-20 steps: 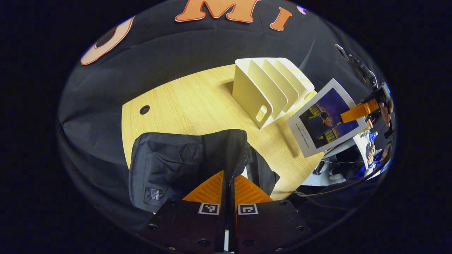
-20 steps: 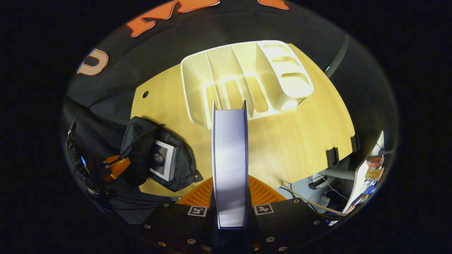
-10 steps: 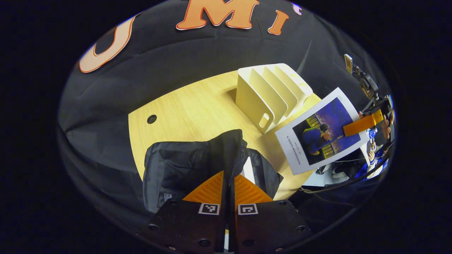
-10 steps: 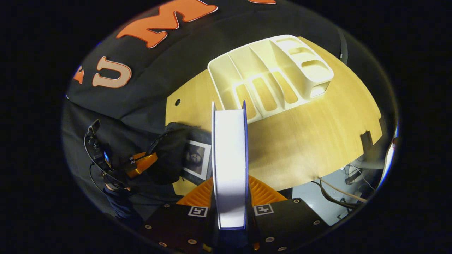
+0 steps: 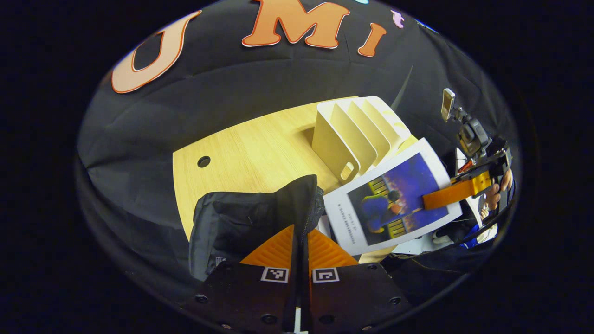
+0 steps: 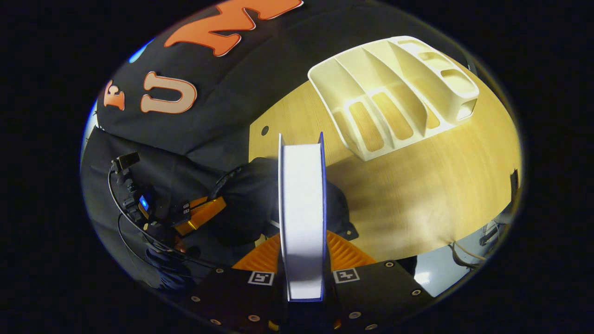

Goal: Open the schoolbag, grab two books from the bookshelf and put them into the schoolbag.

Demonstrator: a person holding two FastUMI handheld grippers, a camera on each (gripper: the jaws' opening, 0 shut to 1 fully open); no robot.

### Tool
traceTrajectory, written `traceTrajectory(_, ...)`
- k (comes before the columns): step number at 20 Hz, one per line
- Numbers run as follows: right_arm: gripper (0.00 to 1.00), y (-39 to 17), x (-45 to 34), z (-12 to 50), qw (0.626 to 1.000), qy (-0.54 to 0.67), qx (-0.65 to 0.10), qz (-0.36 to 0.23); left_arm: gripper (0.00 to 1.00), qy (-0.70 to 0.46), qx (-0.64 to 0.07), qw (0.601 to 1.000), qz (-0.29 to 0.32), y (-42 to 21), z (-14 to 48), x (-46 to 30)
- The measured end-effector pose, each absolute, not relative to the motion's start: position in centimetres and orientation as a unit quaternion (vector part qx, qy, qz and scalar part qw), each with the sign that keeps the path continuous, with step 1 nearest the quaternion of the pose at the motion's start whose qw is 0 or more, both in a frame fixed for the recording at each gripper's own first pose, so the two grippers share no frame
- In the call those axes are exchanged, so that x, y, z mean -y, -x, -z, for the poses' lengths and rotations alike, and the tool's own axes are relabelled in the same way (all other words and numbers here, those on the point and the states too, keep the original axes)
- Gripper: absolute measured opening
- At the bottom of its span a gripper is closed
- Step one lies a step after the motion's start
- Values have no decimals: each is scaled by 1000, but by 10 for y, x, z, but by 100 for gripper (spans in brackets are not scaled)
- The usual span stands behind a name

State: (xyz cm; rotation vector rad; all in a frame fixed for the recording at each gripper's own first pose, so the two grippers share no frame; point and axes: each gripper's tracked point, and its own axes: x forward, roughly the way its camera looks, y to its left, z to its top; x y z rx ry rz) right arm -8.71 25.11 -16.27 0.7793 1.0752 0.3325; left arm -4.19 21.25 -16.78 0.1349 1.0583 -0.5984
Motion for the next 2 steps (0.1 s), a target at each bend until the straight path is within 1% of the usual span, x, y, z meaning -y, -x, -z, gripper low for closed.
traceTrajectory(2,31,87,-263,171,760,-383,-498,-165,5,-54,-495,821,280,39,168,-209)
